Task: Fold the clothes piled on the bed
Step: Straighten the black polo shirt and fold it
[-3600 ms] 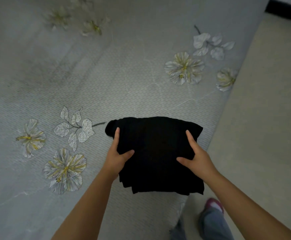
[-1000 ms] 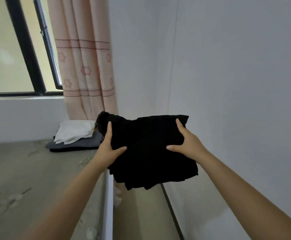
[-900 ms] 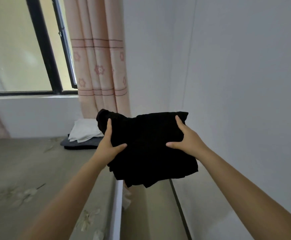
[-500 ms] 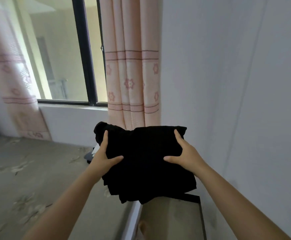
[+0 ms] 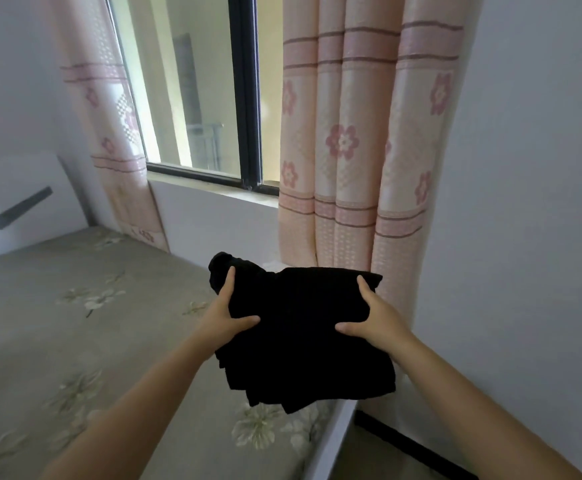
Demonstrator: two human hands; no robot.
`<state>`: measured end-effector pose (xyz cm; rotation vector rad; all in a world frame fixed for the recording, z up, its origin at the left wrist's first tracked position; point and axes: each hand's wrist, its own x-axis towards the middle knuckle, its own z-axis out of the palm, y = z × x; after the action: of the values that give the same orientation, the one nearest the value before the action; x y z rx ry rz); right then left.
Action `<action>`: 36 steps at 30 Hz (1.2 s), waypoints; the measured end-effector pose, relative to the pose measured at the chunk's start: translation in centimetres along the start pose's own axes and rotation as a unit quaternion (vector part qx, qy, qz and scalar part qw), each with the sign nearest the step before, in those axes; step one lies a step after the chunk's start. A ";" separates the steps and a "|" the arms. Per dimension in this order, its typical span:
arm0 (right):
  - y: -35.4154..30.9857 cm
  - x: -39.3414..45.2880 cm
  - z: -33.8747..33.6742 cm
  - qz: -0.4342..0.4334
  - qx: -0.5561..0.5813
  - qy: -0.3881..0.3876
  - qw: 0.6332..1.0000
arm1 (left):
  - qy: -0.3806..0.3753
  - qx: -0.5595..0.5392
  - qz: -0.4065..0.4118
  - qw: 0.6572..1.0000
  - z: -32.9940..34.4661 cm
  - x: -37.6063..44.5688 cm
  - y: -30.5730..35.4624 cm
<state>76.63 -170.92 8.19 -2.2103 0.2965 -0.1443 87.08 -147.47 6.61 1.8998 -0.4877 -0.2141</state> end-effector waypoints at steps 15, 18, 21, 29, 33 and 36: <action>11.3 26.3 5.7 0.129 0.054 -0.136 0.981 | -0.069 0.054 -0.205 0.975 2.7 24.5 -12.4; 12.1 31.8 6.3 0.124 0.077 -0.111 0.983 | -0.048 0.077 -0.216 0.972 2.0 31.5 -12.3; 12.7 36.2 7.4 0.115 0.117 -0.077 0.983 | -0.039 0.126 -0.210 0.969 1.1 39.2 -12.0; 19.2 42.4 13.4 0.260 0.122 -0.115 0.951 | 0.013 0.401 -0.271 0.875 6.2 47.3 -20.2; 20.9 42.7 14.1 0.281 0.069 -0.144 0.946 | -0.126 0.417 -0.264 0.860 13.8 41.7 -23.4; 21.0 42.7 13.7 0.283 0.025 -0.173 0.943 | -0.105 0.400 -0.302 0.859 15.7 39.3 -24.1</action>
<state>117.30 -184.00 -16.85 -1.9674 0.7028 0.5391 122.10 -170.36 -18.33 2.8413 -0.0849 -0.7267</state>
